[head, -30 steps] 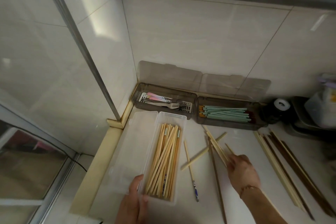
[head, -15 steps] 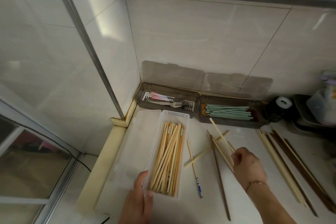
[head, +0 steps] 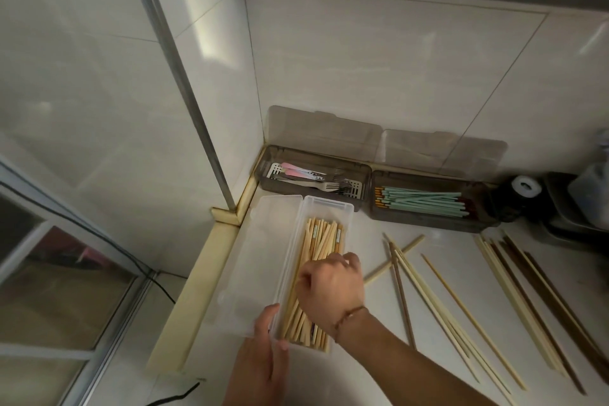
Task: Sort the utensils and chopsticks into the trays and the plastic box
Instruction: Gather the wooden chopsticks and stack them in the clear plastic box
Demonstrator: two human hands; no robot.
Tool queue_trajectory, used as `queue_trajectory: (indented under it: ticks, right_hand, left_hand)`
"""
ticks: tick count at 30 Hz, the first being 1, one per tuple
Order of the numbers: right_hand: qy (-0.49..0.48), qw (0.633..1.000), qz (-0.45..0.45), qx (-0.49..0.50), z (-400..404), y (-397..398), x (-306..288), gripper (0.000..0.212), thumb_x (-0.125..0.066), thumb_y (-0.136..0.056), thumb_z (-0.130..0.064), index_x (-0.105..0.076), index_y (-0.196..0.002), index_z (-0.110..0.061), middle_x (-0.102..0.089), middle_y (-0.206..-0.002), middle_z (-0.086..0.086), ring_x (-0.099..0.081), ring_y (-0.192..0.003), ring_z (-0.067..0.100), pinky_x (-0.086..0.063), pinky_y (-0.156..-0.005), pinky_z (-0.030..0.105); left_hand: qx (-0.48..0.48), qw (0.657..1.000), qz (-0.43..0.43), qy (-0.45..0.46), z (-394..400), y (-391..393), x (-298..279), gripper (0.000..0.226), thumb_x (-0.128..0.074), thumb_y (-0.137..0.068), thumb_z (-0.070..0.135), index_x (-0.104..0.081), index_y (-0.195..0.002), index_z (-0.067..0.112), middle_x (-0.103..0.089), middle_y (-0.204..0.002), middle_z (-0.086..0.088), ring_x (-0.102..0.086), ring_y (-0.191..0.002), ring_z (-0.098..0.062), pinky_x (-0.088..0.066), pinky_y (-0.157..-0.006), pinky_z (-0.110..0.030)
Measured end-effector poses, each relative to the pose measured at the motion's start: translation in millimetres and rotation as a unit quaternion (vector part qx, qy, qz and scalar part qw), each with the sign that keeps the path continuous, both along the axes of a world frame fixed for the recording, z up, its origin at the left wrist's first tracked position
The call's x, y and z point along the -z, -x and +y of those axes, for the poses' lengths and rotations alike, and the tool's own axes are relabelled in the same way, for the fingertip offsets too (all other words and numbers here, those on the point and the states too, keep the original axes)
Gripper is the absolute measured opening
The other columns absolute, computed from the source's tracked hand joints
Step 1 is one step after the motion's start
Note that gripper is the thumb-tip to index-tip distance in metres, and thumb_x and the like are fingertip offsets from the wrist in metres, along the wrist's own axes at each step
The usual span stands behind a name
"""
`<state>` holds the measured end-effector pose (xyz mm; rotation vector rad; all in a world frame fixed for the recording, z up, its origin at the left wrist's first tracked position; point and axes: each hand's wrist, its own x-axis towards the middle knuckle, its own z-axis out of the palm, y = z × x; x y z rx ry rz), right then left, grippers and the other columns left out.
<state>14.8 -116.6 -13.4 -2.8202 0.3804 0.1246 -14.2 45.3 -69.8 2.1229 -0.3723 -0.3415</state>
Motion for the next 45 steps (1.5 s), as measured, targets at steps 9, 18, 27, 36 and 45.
queue_trajectory:
  ticks: [9, 18, 27, 36, 45]
  right_hand:
    - [0.072, 0.991, 0.105, -0.051, -13.0, -16.8, 22.1, 0.026, -0.037, -0.089, -0.038, -0.058, -0.100, -0.028, -0.065, -0.091, -0.001, -0.054, -0.104, 0.026, -0.003, -0.109, 0.064]
    - [-0.053, 0.947, -0.277, 0.155, -101.5, 59.5, 44.0, 0.022, -0.068, -0.081, -0.006, -0.071, -0.099, -0.019, -0.067, -0.100, -0.003, -0.059, -0.097, 0.018, -0.049, -0.084, 0.030]
    - [-0.009, 0.956, 0.024, 0.293, -146.9, 110.1, 66.7, 0.012, -0.054, -0.091, -0.037, -0.062, -0.100, -0.035, -0.051, -0.091, -0.011, -0.056, -0.081, 0.012, -0.055, -0.065, 0.032]
    - [-0.096, 0.935, 0.002, 0.342, -156.0, 105.3, 50.1, 0.008, -0.058, -0.088, -0.024, -0.063, -0.092, -0.029, -0.060, -0.085, -0.005, -0.057, -0.072, 0.015, -0.051, -0.065, 0.031]
    - [-0.304, 0.917, -0.207, 0.156, -73.0, 41.5, -16.6, 0.032, -0.057, -0.091, -0.011, -0.058, -0.094, -0.043, -0.064, -0.086, -0.011, -0.065, -0.066, 0.003, -0.054, -0.058, 0.016]
  left_hand:
    - [-0.004, 0.999, 0.029, -0.042, 0.9, -4.5, 8.5, 0.063, -0.020, -0.066, 0.075, -0.017, -0.124, 0.051, -0.045, -0.116, 0.014, -0.058, -0.113, -0.019, -0.036, -0.080, -0.021]
    - [0.009, 0.999, 0.030, -0.030, -1.7, -3.6, 1.9, 0.061, -0.027, -0.077, 0.057, -0.020, -0.133, 0.034, -0.054, -0.131, -0.014, -0.054, -0.117, -0.025, -0.033, -0.082, -0.020]
    - [0.017, 0.999, 0.007, -0.038, 1.1, -1.1, 12.3, 0.063, -0.026, -0.073, 0.067, -0.024, -0.130, 0.039, -0.061, -0.111, -0.013, -0.059, -0.100, -0.023, -0.035, -0.079, -0.024]
    - [0.019, 0.999, 0.008, -0.049, 1.7, -4.5, 17.1, 0.057, -0.025, -0.075, 0.070, -0.022, -0.127, 0.049, -0.045, -0.103, 0.012, -0.046, -0.090, -0.003, -0.036, -0.071, -0.020]
    - [0.011, 0.999, 0.019, -0.033, 2.0, -5.2, 17.5, 0.063, -0.023, -0.072, 0.073, -0.019, -0.128, 0.046, -0.050, -0.105, 0.011, -0.044, -0.084, 0.009, -0.033, -0.068, -0.003]
